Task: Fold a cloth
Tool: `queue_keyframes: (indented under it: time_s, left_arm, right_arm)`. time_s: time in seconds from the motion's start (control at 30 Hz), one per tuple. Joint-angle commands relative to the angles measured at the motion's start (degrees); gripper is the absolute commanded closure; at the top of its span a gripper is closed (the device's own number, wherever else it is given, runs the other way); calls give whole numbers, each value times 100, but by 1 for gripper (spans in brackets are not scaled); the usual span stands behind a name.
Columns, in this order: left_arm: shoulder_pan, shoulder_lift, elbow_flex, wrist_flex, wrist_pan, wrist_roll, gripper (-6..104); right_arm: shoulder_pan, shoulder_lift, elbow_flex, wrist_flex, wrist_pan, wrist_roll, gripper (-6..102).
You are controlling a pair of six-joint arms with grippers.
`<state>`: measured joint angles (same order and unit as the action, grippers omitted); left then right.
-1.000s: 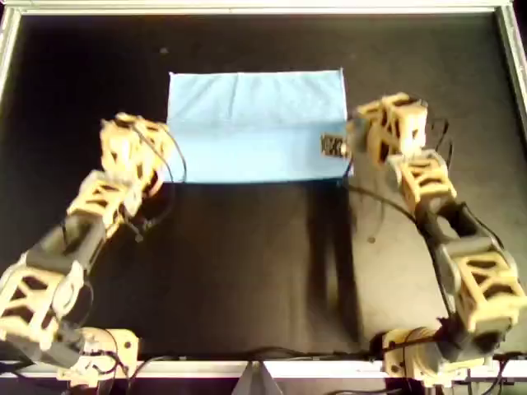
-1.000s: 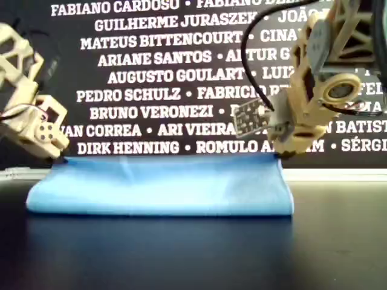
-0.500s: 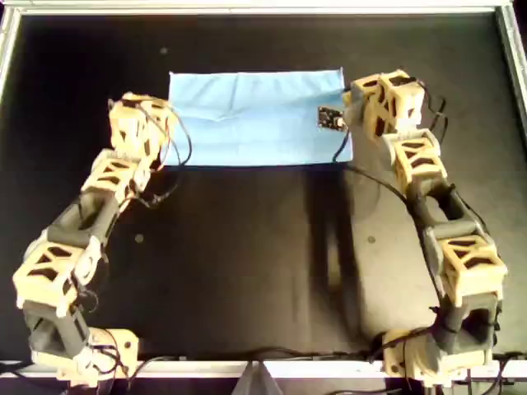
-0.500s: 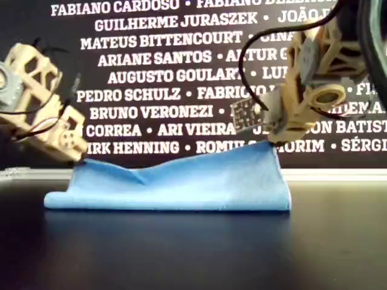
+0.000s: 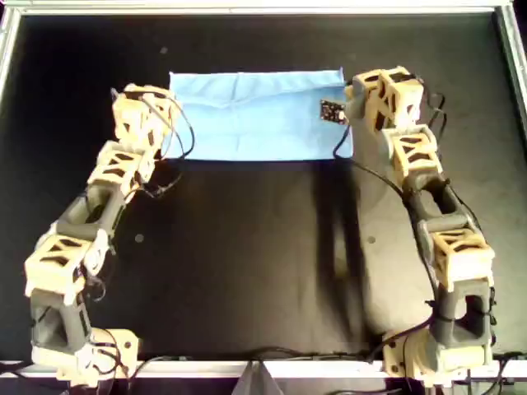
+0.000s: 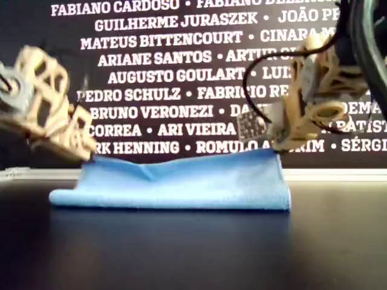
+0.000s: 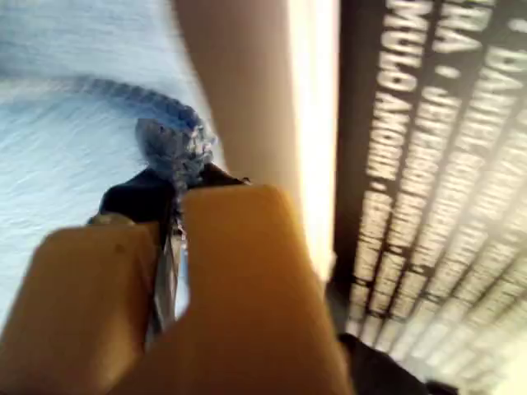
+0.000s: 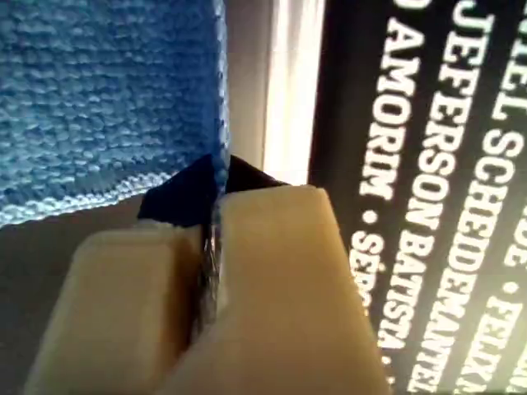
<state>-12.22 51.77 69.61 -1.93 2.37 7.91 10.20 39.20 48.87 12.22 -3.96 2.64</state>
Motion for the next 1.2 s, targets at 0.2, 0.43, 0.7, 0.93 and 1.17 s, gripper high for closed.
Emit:
queue_keyframes:
  time_s: [0.2,0.43,0.7,0.93,1.17]
  left_arm:
    - [44,-229,-1002,-149,9,-26,98]
    - [35,-176,-1011,-149,9,-26,98]
    - [35,-220,-949,-141,9,-18,75]
    - [70,-220,-984,-141,-105,79,49]
    - [44,-88,-896,-105,-114,79,48]
  right_arm:
    - [-70,53,-501,-202,26,-26,94]
    - [-44,-492,-1257,-202,-62,-26,94]
    - [9,-729,-1635,-202,-62,-26,79]
    - [-35,-729,-1635,-202,26,-18,50]
    - [-88,-545,-1503,-185,-62,-9,49]
